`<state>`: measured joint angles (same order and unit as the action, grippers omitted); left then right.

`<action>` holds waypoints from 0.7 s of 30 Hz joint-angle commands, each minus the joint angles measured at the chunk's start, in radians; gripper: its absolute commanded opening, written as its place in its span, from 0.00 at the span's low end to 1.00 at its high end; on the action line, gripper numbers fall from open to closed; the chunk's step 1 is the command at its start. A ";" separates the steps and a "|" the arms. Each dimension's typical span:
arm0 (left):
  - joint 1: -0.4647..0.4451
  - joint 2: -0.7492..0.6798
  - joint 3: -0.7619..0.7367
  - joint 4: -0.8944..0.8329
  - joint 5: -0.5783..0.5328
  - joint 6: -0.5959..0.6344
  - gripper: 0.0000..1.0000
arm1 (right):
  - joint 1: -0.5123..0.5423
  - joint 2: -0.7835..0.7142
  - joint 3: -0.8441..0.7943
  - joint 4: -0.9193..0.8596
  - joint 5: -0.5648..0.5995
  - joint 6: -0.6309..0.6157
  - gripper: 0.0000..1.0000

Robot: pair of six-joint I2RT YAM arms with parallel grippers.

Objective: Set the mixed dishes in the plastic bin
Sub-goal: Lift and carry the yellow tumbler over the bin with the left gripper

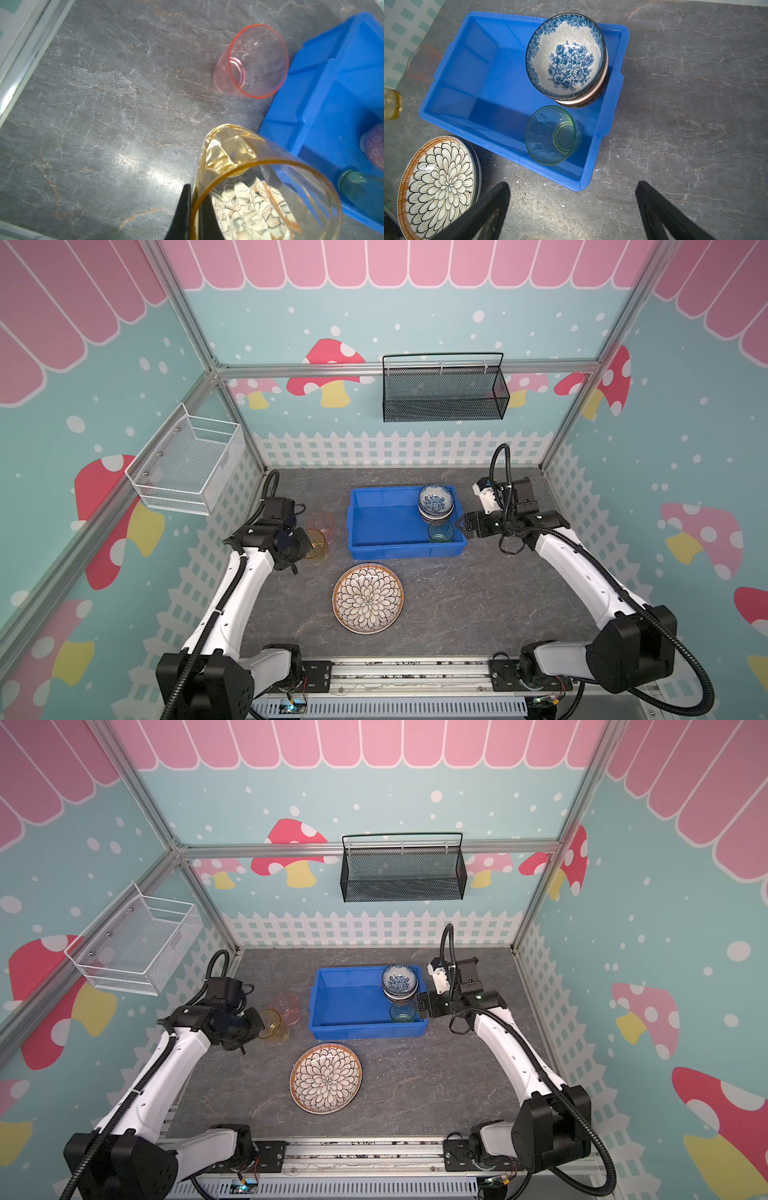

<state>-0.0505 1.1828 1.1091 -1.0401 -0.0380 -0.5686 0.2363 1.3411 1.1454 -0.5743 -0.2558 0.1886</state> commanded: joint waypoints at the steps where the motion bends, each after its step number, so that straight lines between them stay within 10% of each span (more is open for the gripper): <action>1: -0.071 -0.006 0.082 -0.051 -0.021 -0.006 0.00 | -0.005 -0.009 0.010 0.012 -0.022 -0.008 0.98; 21: -0.606 0.496 0.678 0.058 -0.078 0.002 0.00 | -0.054 -0.034 -0.009 -0.033 -0.023 0.048 0.98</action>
<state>-0.6319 1.6310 1.7153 -1.0115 -0.1047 -0.5755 0.1841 1.3392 1.1454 -0.5877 -0.2634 0.2317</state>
